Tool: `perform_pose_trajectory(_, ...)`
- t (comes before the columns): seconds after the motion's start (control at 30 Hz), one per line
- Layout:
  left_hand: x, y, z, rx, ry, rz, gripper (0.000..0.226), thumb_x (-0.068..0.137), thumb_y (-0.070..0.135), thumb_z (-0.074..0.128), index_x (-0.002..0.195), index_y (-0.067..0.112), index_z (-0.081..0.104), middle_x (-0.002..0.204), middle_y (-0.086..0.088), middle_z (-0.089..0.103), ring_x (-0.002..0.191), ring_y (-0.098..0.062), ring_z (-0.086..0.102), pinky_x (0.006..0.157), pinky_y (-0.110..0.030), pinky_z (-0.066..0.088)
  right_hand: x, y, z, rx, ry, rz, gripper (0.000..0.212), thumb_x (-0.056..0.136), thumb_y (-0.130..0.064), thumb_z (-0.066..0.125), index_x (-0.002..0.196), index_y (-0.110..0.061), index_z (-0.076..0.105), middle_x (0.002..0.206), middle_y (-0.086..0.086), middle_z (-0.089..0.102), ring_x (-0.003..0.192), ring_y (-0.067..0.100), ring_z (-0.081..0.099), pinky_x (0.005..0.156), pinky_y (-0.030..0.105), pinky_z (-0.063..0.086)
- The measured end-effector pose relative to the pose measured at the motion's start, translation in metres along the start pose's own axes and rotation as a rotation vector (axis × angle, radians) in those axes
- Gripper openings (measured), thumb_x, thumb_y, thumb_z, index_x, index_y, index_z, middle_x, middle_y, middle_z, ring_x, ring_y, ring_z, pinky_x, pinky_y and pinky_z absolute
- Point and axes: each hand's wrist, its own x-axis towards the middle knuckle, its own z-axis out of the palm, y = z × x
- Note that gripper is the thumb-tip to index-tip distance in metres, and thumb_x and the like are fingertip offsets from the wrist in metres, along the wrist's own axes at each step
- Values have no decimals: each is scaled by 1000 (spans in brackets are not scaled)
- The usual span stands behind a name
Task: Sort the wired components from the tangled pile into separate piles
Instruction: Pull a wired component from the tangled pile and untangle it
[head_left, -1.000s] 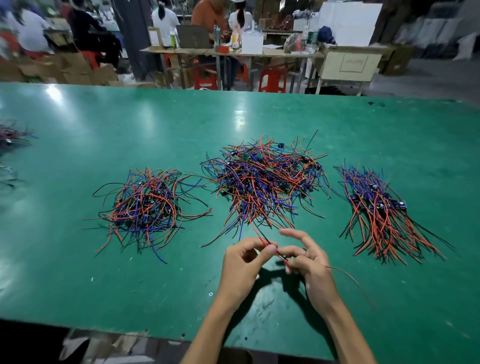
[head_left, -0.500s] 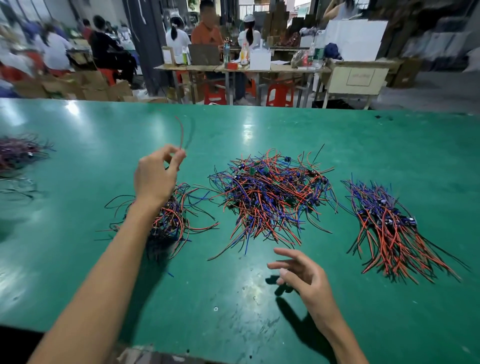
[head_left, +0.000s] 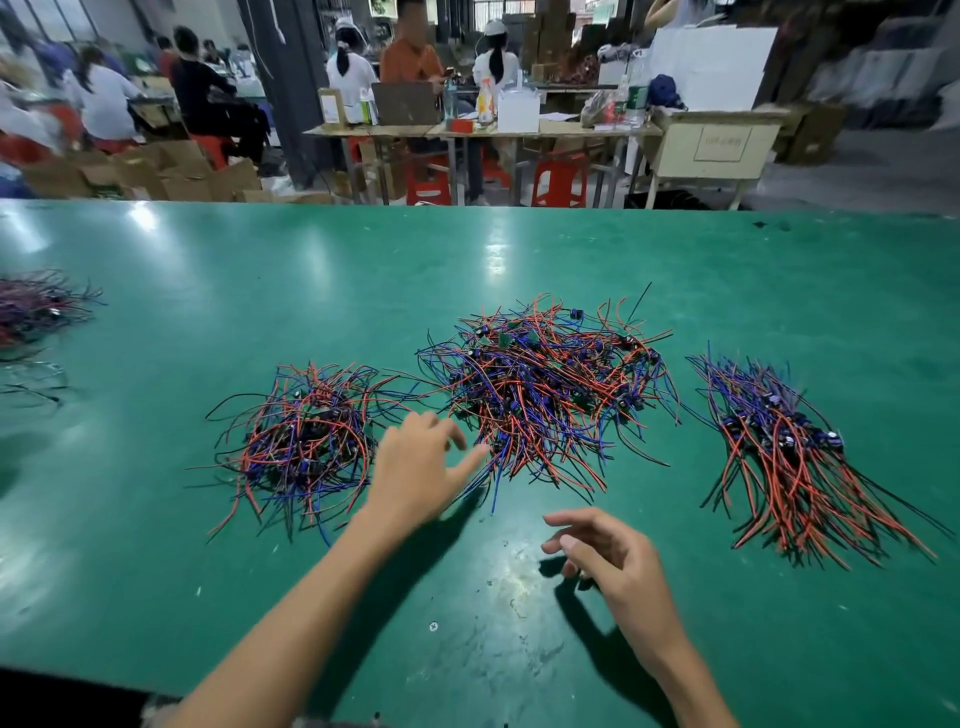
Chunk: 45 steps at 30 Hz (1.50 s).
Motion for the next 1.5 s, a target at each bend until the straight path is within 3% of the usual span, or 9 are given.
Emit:
perform_pose_trajectory(0.13,-7,30,16,-12,-156,-90,32,95,57,56,89,27,63,92,8,53,98,-18,54,86,-35,37,-1,-1,1,8,4,-10,24,93,7,62,99,-11,76,82,14,76,63,11,65,58,20,48)
perform_pose_trajectory(0.27,-23,42,13,-297,-86,-300,33,93,50,65,71,25,60,72,15,58,79,-15,61,69,-31,37,-2,-2,2,16,0,-21,23,93,9,62,98,-9,76,80,14,76,62,9,68,58,19,48)
perform_pose_trajectory(0.43,-50,63,-3,-832,-51,-394,22,93,39,69,79,22,69,66,12,68,54,2,55,56,-20,41,5,5,4,39,70,2,23,96,5,59,98,-11,76,77,14,74,64,14,68,58,14,47)
perform_pose_trajectory(0.57,-68,77,-8,-1093,-77,-391,12,94,24,70,88,14,71,67,1,69,46,-14,49,48,-27,42,11,12,11,-31,84,43,22,105,-27,55,102,-25,78,77,7,74,63,12,66,56,14,45)
perform_pose_trajectory(0.73,-90,93,6,-1145,-237,-337,3,87,15,77,87,17,75,70,-1,72,46,-14,54,47,-27,47,21,6,17,-96,88,143,40,94,-61,58,94,-25,78,80,-6,77,63,7,66,54,15,43)
perform_pose_trajectory(0.93,-97,93,12,-1160,-285,-344,4,86,15,79,85,16,75,74,-4,75,49,-17,62,49,-23,46,14,4,10,201,96,80,24,92,-27,69,100,-4,72,70,-1,70,55,5,58,47,14,44)
perform_pose_trajectory(1.07,-93,87,11,-1202,-306,-369,2,89,15,76,88,14,76,76,-8,75,51,-16,64,51,-22,47,12,5,3,260,162,55,27,82,-30,73,99,-10,71,72,8,72,49,7,45,48,14,39)
perform_pose_trajectory(1.3,-96,80,13,-1218,-282,-344,7,90,14,74,91,16,81,67,-12,69,52,-16,58,58,-25,51,8,7,1,257,142,18,24,81,-29,75,100,-15,74,83,13,77,57,8,59,56,16,49)
perform_pose_trajectory(1.5,-92,75,5,-1162,-444,-236,18,101,3,56,99,10,73,79,-3,69,59,-15,61,62,-25,51,6,8,-5,281,103,-59,23,76,-13,86,94,-24,77,91,-4,74,84,8,70,74,17,54)
